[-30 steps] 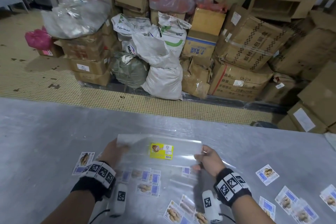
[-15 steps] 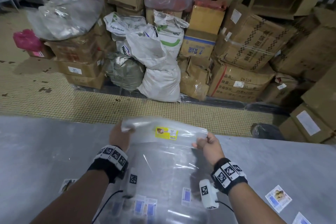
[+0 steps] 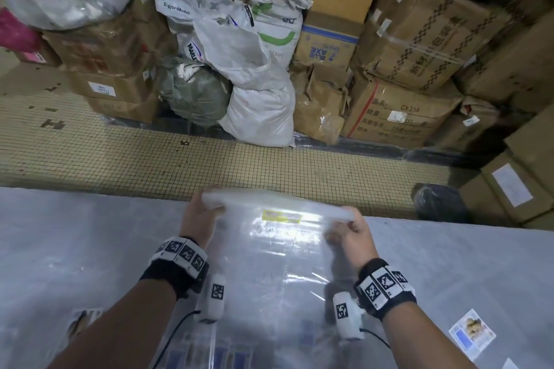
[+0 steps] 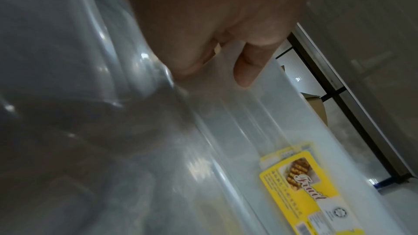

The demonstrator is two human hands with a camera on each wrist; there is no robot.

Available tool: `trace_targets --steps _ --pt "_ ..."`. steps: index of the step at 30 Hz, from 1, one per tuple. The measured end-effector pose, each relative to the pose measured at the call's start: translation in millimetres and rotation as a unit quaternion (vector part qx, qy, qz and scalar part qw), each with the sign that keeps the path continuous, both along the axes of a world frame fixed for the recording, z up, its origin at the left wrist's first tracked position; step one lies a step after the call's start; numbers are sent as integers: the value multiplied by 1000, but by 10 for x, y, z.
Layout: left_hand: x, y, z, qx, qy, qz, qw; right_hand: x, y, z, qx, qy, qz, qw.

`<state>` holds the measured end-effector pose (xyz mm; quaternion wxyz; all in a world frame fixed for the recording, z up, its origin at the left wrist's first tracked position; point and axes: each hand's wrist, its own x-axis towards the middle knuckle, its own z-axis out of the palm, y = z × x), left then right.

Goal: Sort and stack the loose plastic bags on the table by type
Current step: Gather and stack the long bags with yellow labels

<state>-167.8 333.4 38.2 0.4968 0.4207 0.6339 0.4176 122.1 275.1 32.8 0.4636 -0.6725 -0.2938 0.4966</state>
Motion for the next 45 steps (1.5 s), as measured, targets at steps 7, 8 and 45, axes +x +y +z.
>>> trace_targets --steps 7,8,45 --pt "24 -26 -31 -17 -36 22 999 12 47 -41 -18 -31 -6 999" --pt "27 -17 -40 -15 -35 24 999 19 45 -48 -10 -27 -3 1000" --pt "106 116 -55 44 25 0 999 95 197 -224 12 -60 11 998"
